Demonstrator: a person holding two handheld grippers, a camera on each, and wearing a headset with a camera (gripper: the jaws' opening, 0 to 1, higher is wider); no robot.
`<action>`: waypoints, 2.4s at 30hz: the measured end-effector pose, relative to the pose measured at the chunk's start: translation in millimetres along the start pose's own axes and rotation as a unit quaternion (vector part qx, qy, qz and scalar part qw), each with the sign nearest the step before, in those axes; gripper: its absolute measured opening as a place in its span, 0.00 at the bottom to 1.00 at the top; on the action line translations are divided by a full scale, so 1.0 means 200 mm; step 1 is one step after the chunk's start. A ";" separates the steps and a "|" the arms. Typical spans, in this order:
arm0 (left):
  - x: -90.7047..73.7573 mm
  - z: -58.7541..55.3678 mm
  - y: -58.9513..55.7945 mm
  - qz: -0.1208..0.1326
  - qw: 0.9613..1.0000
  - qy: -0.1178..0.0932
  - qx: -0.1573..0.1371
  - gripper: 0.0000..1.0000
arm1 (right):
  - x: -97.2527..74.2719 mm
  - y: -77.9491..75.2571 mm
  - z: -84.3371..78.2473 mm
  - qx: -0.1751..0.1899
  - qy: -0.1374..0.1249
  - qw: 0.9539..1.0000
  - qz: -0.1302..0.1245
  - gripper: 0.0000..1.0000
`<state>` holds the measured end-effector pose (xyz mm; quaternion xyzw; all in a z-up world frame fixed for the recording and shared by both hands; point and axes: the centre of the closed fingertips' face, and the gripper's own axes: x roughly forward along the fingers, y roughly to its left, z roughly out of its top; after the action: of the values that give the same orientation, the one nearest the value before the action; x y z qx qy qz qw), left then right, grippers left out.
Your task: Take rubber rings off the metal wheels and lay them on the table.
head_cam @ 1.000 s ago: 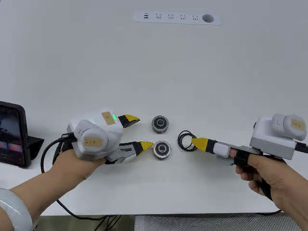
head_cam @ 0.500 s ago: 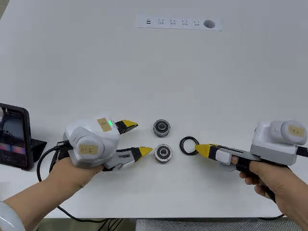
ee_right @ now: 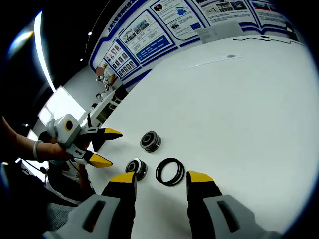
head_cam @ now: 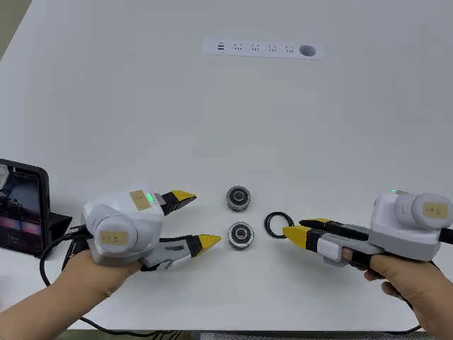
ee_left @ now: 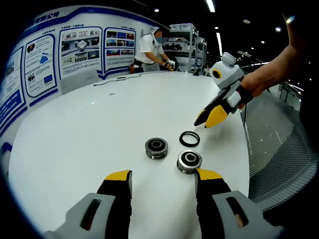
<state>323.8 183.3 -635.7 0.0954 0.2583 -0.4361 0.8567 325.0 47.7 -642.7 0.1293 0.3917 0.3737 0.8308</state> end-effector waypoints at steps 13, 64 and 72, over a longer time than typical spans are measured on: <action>-0.13 0.01 -0.03 0.008 0.999 -0.023 -0.027 0.61 | -0.03 0.13 -0.05 -0.151 0.028 0.988 0.019 0.67; -0.32 -0.01 -0.15 0.020 0.997 -0.054 -0.049 0.91 | -0.13 0.26 -0.03 -0.260 -0.024 0.965 -0.006 0.98; -0.32 0.00 -0.14 0.020 0.997 -0.053 -0.051 0.89 | -0.14 0.24 -0.03 -0.258 -0.023 0.966 -0.010 0.98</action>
<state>269.7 210.5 -601.3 0.0338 0.2328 -0.4099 0.8813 283.8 60.3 -607.9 -0.0844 0.2641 0.4510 0.8484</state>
